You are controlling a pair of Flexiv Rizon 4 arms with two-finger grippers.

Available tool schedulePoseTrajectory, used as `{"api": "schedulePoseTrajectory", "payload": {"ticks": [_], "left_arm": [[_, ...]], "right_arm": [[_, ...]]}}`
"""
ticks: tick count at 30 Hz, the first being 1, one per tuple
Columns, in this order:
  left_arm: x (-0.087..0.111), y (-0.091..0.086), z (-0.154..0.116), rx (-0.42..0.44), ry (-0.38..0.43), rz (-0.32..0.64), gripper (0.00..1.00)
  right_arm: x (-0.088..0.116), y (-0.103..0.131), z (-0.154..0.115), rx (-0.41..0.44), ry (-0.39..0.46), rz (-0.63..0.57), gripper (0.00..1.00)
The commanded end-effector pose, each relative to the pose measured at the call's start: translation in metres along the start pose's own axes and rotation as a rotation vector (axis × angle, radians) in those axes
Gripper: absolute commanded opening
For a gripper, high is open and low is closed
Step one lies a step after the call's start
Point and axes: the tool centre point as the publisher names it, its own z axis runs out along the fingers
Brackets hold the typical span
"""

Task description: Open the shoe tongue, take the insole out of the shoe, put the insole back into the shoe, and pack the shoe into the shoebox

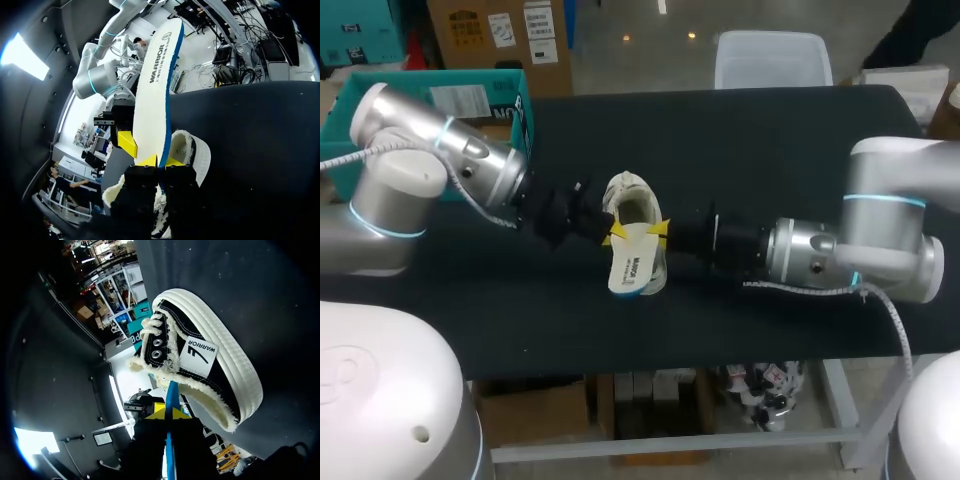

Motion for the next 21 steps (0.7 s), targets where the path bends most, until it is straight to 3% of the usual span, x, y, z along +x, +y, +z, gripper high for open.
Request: {"api": "schedulePoseTrajectory", "payload": {"ticks": [1, 13, 21], "left_arm": [[0.006, 0.017, 0.010, 0.010, -0.008, -0.006, 0.00], [-0.003, 0.045, 0.005, -0.022, -0.061, -0.035, 0.00], [-0.007, 0.046, 0.004, -0.003, -0.088, -0.040, 0.00]], "right_arm": [[0.003, 0.001, 0.001, -0.015, -0.012, 0.008, 0.00], [-0.004, 0.019, 0.004, -0.032, -0.032, 0.072, 0.00], [-0.009, 0.032, 0.009, -0.035, -0.047, 0.146, 0.00]]}}
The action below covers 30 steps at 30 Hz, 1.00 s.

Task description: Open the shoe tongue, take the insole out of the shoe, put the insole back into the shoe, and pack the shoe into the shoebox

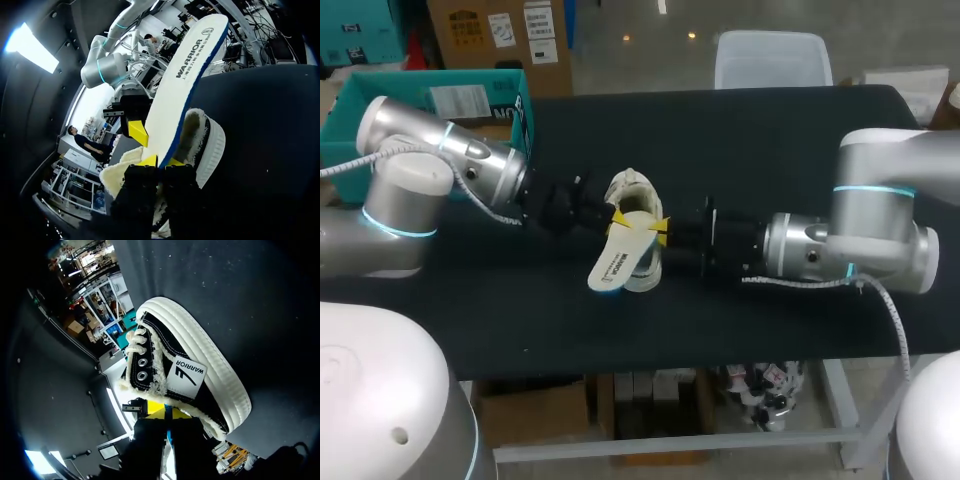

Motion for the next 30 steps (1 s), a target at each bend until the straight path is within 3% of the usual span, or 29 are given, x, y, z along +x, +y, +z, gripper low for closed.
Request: {"api": "schedulePoseTrajectory", "payload": {"ticks": [1, 13, 14, 16, 17, 18, 19, 23, 27, 30], "left_arm": [[0.002, 0.006, 0.003, 0.012, -0.006, 0.005, 0.00], [-0.001, 0.004, 0.002, 0.030, -0.013, 0.013, 0.00], [-0.001, 0.004, 0.002, 0.031, -0.013, 0.015, 0.00], [-0.001, 0.004, 0.002, 0.032, -0.011, 0.016, 0.00], [-0.001, 0.004, 0.002, 0.031, -0.010, 0.017, 0.00], [-0.001, 0.004, 0.002, 0.030, -0.009, 0.017, 0.00], [-0.001, 0.004, 0.001, 0.029, -0.009, 0.016, 0.00], [0.000, 0.005, 0.001, 0.025, -0.008, 0.012, 0.00], [0.002, 0.005, 0.000, 0.020, -0.011, 0.005, 0.00], [0.003, 0.006, 0.000, 0.014, -0.011, 0.002, 0.00]], "right_arm": [[-0.002, 0.007, 0.005, 0.010, -0.013, 0.021, 0.00], [-0.002, -0.001, 0.002, -0.002, -0.009, 0.021, 0.00], [-0.002, -0.001, 0.002, -0.003, -0.011, 0.020, 0.08], [-0.002, -0.005, 0.001, -0.007, -0.011, 0.019, 0.63], [-0.002, -0.006, 0.000, -0.012, -0.010, 0.017, 0.80], [-0.002, -0.008, -0.002, -0.018, -0.007, 0.017, 0.90], [-0.001, -0.009, -0.002, -0.018, -0.006, 0.017, 0.93], [-0.002, -0.017, -0.009, -0.041, -0.008, 0.013, 0.94], [-0.004, -0.024, -0.014, -0.051, -0.001, 0.010, 0.87], [-0.005, -0.026, -0.013, -0.047, 0.002, 0.006, 0.69]]}}
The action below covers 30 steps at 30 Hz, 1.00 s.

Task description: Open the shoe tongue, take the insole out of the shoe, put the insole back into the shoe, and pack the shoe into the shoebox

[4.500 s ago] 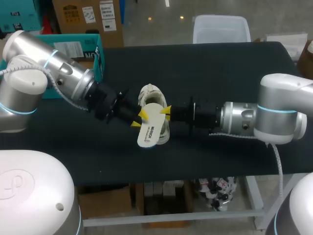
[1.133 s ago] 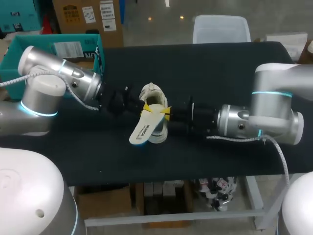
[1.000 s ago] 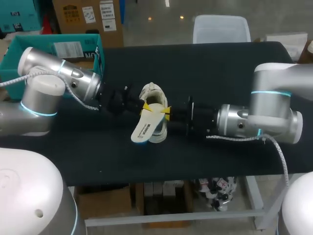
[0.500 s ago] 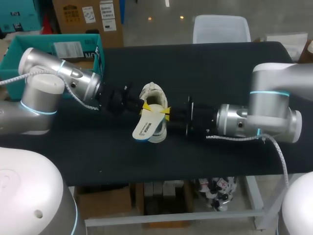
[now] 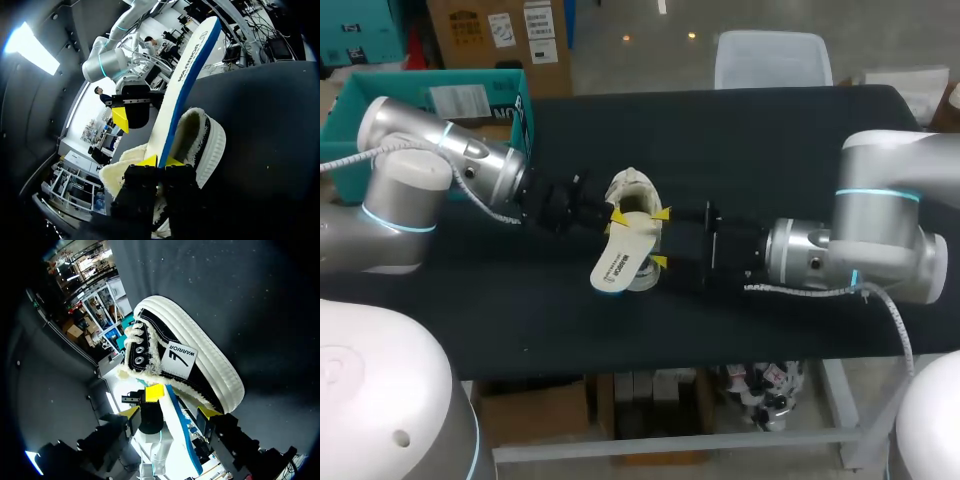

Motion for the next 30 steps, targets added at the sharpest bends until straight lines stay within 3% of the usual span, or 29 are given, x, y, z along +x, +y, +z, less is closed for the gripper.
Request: {"api": "schedulePoseTrajectory", "payload": {"ticks": [1, 5, 10, 13, 14, 16, 21, 23, 24, 25, 26, 27, 30], "left_arm": [[0.002, 0.002, 0.002, -0.007, -0.006, -0.001, 0.00], [0.003, 0.002, 0.003, -0.009, -0.004, -0.005, 0.00], [0.002, -0.001, 0.004, -0.004, -0.009, -0.005, 0.00], [0.001, -0.002, 0.004, -0.002, -0.009, -0.003, 0.00], [0.001, -0.002, 0.004, -0.002, -0.009, -0.003, 0.00], [0.001, -0.002, 0.004, -0.003, -0.010, -0.001, 0.00], [0.001, -0.003, 0.003, -0.007, -0.001, -0.001, 0.00], [0.001, -0.005, 0.002, -0.008, 0.001, 0.000, 0.43], [0.001, -0.007, 0.001, -0.007, 0.001, 0.001, 0.47], [0.001, -0.009, 0.000, -0.006, 0.001, 0.003, 0.71], [0.000, -0.011, -0.001, -0.005, 0.001, 0.006, 0.77], [0.000, -0.014, -0.002, -0.004, 0.000, 0.009, 0.73], [-0.001, -0.019, -0.003, 0.002, -0.004, 0.022, 0.50]], "right_arm": [[-0.002, -0.005, -0.004, -0.001, 0.009, -0.004, 0.67], [-0.003, -0.004, 0.000, 0.016, 0.008, -0.003, 0.49], [-0.004, -0.003, 0.004, 0.032, 0.002, 0.003, 0.47], [-0.006, -0.003, 0.005, 0.036, -0.001, 0.008, 0.41], [-0.006, -0.003, 0.005, 0.036, -0.001, 0.009, 0.32], [-0.006, -0.003, 0.006, 0.039, 0.002, 0.010, 0.00], [-0.005, -0.005, 0.007, 0.047, 0.012, 0.007, 0.00], [-0.005, -0.005, 0.007, 0.041, 0.030, 0.015, 0.00], [-0.005, -0.005, 0.007, 0.042, 0.034, 0.019, 0.00], [-0.005, -0.006, 0.007, 0.040, 0.034, 0.022, 0.00], [-0.005, -0.006, 0.007, 0.034, 0.039, 0.029, 0.00], [-0.005, -0.006, 0.007, 0.027, 0.039, 0.032, 0.00], [-0.004, -0.007, 0.007, 0.018, 0.045, 0.033, 0.00]]}}
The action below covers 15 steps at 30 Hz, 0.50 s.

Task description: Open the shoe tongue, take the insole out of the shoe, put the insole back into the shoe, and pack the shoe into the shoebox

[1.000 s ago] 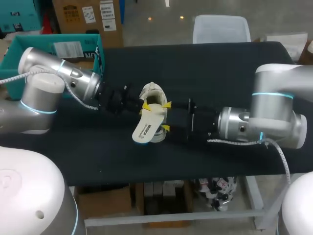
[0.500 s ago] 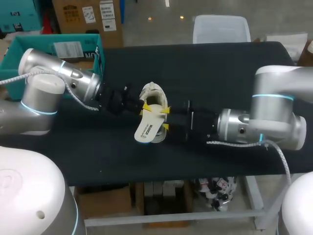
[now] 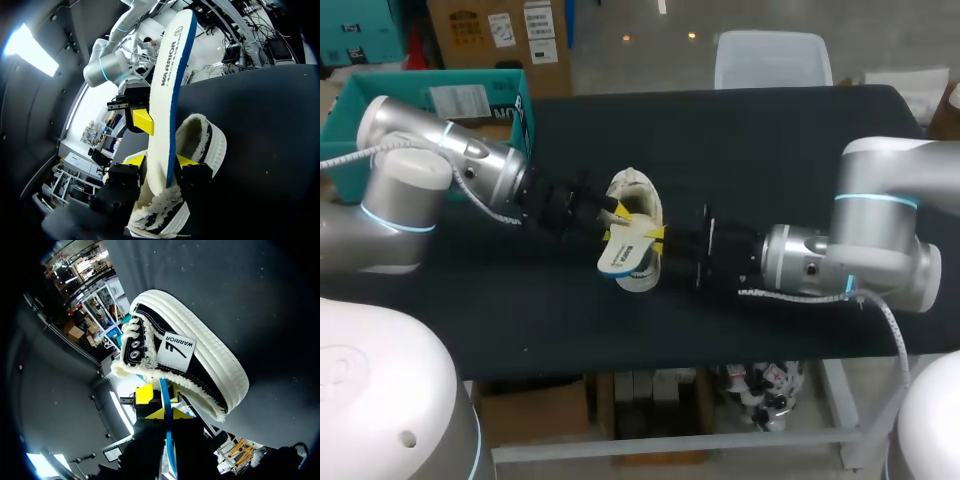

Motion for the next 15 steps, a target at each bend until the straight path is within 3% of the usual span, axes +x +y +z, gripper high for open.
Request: {"api": "schedulePoseTrajectory", "payload": {"ticks": [1, 3, 7, 10, 12, 13, 15], "left_arm": [[0.001, -0.009, -0.004, 0.001, -0.010, 0.009, 0.48], [0.001, -0.013, -0.004, 0.004, -0.010, 0.013, 0.42], [0.003, -0.018, -0.003, 0.021, -0.006, 0.018, 0.39], [0.004, -0.020, -0.002, 0.027, -0.001, 0.022, 0.20], [0.004, -0.020, -0.001, 0.031, 0.008, 0.026, 0.13], [0.004, -0.020, 0.000, 0.031, 0.009, 0.026, 0.01], [0.005, -0.020, 0.001, 0.030, 0.021, 0.032, 0.00]], "right_arm": [[-0.001, -0.002, 0.000, -0.010, 0.012, -0.002, 0.00], [-0.002, -0.002, 0.000, -0.016, 0.014, -0.001, 0.00], [-0.004, 0.001, 0.000, -0.022, 0.016, 0.006, 0.00], [-0.004, 0.001, 0.001, -0.023, 0.017, 0.009, 0.00], [-0.003, 0.002, 0.002, -0.024, 0.018, 0.010, 0.00], [-0.003, 0.003, 0.003, -0.023, 0.016, 0.010, 0.00], [-0.003, 0.004, 0.006, -0.010, 0.002, 0.008, 0.00]]}}
